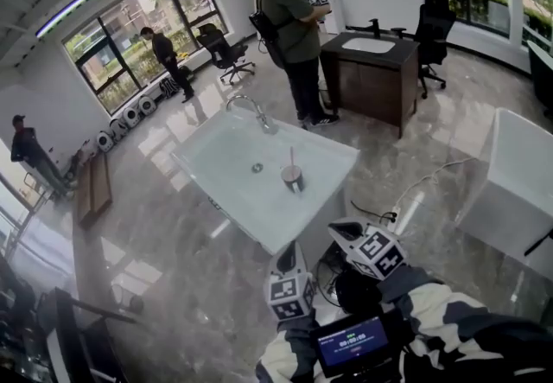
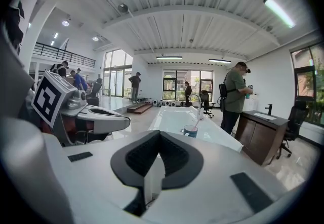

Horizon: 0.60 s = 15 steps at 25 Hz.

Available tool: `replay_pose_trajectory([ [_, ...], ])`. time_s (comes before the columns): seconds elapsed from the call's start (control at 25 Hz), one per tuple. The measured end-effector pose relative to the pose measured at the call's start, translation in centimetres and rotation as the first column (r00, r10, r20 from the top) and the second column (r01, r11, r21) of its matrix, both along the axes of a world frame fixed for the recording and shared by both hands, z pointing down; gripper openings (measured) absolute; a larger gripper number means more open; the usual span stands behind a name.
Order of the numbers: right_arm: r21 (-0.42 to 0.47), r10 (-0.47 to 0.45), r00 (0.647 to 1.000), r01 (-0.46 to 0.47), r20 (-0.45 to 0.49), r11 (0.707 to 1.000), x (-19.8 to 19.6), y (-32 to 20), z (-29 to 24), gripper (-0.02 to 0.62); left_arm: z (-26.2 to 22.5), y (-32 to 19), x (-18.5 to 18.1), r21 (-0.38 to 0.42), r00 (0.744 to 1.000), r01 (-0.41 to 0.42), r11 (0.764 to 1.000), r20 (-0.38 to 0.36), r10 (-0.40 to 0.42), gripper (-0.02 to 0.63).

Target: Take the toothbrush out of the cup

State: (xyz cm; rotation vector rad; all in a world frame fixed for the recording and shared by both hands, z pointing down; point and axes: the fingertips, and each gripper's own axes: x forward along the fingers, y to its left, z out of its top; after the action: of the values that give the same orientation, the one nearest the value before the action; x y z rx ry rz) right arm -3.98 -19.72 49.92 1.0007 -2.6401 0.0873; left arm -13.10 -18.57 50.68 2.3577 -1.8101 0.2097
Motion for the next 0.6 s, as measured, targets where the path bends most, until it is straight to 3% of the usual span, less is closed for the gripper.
replay_pose_trajectory([
  [0.36,0.004,0.051,0.999,-0.051,-0.011,0.999,-0.8,-5.8,0.5,-0.005,0.5,-6.0,-0.6,-0.014,0.999,-0.053,0.998,-0.005,0.053,0.005],
  [0.6,-0.003,0.003,1.0,-0.003,-0.009,1.0,-1.0,-10.6,0.9,-0.005,0.8,-10.5,-0.5,-0.011,1.0,-0.016,1.0,0.003,0.016,0.005],
])
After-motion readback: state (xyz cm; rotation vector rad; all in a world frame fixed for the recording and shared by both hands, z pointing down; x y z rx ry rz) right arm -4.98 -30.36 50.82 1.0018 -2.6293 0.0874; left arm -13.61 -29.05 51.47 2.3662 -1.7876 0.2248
